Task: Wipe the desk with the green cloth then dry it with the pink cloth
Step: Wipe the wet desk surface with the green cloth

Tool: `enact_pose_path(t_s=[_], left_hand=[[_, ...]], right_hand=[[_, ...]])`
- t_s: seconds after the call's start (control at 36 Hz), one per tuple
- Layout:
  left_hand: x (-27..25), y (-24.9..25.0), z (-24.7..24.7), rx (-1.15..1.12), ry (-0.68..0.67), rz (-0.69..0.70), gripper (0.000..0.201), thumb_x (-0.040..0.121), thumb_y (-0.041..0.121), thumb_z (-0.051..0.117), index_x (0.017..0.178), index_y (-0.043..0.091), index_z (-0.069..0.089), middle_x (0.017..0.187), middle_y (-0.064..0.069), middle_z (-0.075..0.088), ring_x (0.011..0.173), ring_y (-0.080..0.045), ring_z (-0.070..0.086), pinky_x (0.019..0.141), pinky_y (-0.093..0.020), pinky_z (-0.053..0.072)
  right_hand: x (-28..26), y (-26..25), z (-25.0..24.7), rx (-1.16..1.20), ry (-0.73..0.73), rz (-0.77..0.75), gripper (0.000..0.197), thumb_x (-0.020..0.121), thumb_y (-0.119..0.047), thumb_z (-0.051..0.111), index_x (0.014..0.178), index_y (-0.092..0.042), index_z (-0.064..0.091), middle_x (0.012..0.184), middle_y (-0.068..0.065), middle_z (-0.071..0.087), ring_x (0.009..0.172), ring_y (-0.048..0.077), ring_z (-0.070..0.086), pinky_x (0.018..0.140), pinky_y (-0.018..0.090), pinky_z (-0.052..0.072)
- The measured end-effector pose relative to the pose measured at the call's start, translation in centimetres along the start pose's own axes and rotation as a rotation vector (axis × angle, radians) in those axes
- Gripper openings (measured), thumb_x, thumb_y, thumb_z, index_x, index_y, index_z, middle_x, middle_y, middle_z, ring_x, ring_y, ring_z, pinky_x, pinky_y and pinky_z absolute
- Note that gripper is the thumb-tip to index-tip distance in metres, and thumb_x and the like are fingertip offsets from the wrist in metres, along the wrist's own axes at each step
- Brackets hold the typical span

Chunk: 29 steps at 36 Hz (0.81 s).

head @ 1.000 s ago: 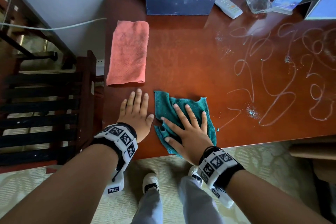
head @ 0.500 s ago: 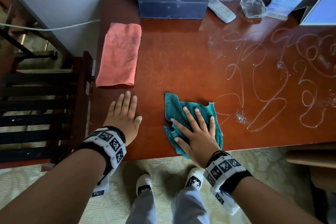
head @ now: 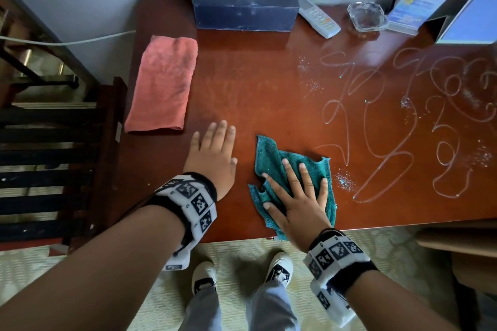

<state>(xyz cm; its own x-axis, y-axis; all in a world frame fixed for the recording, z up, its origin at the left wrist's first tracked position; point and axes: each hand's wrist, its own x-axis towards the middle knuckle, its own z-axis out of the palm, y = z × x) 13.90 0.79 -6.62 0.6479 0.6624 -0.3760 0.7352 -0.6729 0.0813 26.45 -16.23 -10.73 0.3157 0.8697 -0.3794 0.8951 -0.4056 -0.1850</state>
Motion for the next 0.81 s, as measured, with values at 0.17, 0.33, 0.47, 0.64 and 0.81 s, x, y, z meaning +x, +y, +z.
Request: enact_pose_path(t_s=[0.17, 0.33, 0.47, 0.64, 0.81], left_hand=[[2.6, 1.8, 0.1, 0.052, -0.052, 0.004, 0.066, 0.100, 0.045, 0.020, 0.149, 0.018, -0.014, 0.156, -0.004, -0.021, 0.144, -0.023, -0.016, 0.117, -0.049, -0.002], [3.9, 2.4, 0.8, 0.088, -0.101, -0.035, 0.065, 0.098, 0.051, 0.011, 0.146, 0.022, -0.022, 0.154, -0.004, -0.028, 0.143, -0.024, -0.020, 0.115, -0.055, -0.005], [4.9, 3.0, 1.0, 0.084, -0.078, -0.053, 0.067, 0.096, 0.056, 0.008, 0.145, 0.025, -0.026, 0.152, -0.005, -0.031, 0.142, -0.026, -0.023, 0.112, -0.057, -0.009], [6.2, 4.0, 1.1, 0.036, -0.134, -0.067, 0.067, 0.094, 0.059, 0.004, 0.143, 0.028, -0.028, 0.150, -0.005, -0.036, 0.141, -0.027, -0.027, 0.112, -0.058, -0.010], [6.7, 4.1, 0.9, -0.012, -0.208, -0.100, 0.066, 0.094, 0.060, 0.007, 0.143, 0.031, -0.027, 0.149, -0.002, -0.038, 0.139, -0.025, -0.030, 0.110, -0.057, -0.013]], right_hand=[[0.2, 1.2, -0.2, -0.021, 0.000, 0.023, 0.055, 0.083, -0.073, -0.004, 0.133, -0.064, -0.023, 0.149, -0.020, -0.036, 0.139, 0.017, -0.034, 0.106, 0.058, -0.023], [0.8, 2.1, -0.6, -0.003, 0.001, 0.043, 0.056, 0.080, -0.075, -0.003, 0.133, -0.066, -0.022, 0.151, -0.019, -0.033, 0.140, 0.019, -0.032, 0.108, 0.060, -0.020], [1.2, 2.6, -1.3, 0.023, -0.030, 0.064, 0.056, 0.082, -0.075, 0.008, 0.129, -0.069, -0.021, 0.149, -0.020, -0.036, 0.139, 0.020, -0.034, 0.107, 0.062, -0.019], [2.4, 3.4, -2.3, 0.040, -0.074, 0.075, 0.059, 0.082, -0.077, 0.012, 0.130, -0.068, -0.020, 0.147, -0.020, -0.040, 0.137, 0.021, -0.038, 0.107, 0.065, -0.017], [3.7, 4.2, -3.2, 0.045, -0.102, 0.101, 0.061, 0.079, -0.079, 0.012, 0.126, -0.068, -0.025, 0.146, -0.019, -0.042, 0.136, 0.023, -0.040, 0.105, 0.067, -0.015]])
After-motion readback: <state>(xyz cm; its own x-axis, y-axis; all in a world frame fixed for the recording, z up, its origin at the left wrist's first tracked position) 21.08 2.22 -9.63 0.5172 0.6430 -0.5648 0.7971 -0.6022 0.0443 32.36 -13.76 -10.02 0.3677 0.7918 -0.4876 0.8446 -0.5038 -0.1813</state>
